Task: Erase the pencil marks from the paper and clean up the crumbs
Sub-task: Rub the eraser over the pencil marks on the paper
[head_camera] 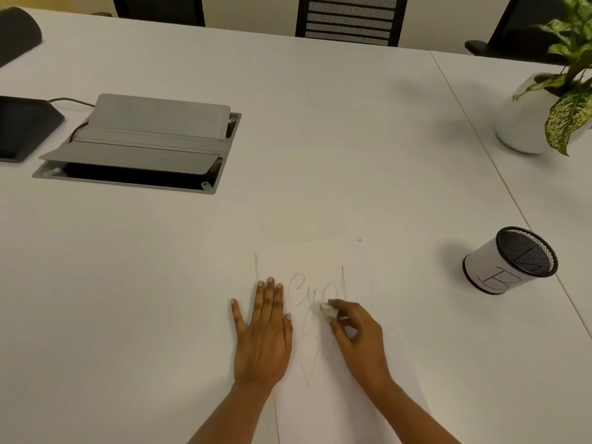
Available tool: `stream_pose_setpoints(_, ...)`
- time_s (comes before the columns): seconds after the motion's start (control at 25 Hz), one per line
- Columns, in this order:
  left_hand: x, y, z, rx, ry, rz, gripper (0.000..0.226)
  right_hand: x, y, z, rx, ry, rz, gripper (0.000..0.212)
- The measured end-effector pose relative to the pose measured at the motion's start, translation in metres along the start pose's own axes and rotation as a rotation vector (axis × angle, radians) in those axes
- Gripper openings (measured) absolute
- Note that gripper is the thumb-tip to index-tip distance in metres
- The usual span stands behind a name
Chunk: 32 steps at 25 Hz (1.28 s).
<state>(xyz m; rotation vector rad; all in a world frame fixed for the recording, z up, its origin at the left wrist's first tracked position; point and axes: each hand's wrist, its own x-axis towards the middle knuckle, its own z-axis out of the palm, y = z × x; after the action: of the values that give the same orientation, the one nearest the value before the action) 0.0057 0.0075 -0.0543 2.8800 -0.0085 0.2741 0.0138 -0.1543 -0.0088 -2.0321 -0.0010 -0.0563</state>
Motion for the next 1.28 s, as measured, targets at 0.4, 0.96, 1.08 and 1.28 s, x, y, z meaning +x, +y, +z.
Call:
stream_pose_setpoints(0.4,0.001,-0.003,0.009,0.038,-0.002,0.009,0.059,0.040,-0.026,0.043,-0.235,-0.243,-0.076,0.025)
stream_pose_setpoints(0.96,0.001,-0.002,0.006,0.036,-0.033,-0.012,0.059,0.059,-0.033,0.053,-0.325,-0.188,-0.084,0.022)
stream_pose_setpoints(1.08,0.002,0.001,0.002,0.038,-0.042,-0.016,0.058,0.072,-0.033,0.059,-0.313,-0.139,-0.049,0.023)
stream_pose_setpoints(1.28,0.001,0.000,0.002,0.049,-0.038,-0.001,0.059,0.035,-0.030,0.060,-0.272,-0.133,-0.085,0.019)
